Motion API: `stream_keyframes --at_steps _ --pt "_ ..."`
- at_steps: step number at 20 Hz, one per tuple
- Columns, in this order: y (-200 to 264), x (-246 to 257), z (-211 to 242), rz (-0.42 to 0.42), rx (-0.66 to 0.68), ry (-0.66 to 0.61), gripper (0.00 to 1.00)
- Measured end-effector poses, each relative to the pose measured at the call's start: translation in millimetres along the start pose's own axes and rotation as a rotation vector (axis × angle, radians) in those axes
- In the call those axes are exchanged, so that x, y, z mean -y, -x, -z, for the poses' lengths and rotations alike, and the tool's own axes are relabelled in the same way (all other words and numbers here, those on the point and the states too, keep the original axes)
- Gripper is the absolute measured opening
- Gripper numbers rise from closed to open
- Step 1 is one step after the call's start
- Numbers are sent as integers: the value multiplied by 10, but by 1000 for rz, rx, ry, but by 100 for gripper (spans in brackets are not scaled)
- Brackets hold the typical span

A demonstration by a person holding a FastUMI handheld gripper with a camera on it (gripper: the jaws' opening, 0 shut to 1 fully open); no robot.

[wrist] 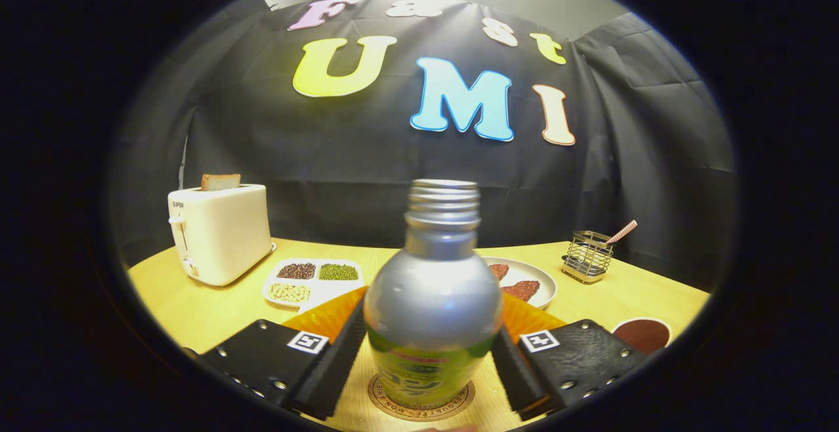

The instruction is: Take the bottle from table, then pour the juice into the cup, finally place the bottle on the coaster

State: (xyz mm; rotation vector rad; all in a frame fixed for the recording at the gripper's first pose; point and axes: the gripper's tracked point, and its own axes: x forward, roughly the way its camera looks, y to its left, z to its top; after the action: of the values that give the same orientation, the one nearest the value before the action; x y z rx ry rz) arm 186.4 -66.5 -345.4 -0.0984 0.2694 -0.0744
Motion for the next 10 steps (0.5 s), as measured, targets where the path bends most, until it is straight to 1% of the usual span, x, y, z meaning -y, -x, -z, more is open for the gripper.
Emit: stream_keyframes --at_steps 1,4,8,10 --pt "-1 8 -29 4 3 19 98" --pt "45 9 -166 2 35 49 98" --pt "180 20 -297 -29 55 17 98" --pt "315 18 -495 -58 90 -7 98"
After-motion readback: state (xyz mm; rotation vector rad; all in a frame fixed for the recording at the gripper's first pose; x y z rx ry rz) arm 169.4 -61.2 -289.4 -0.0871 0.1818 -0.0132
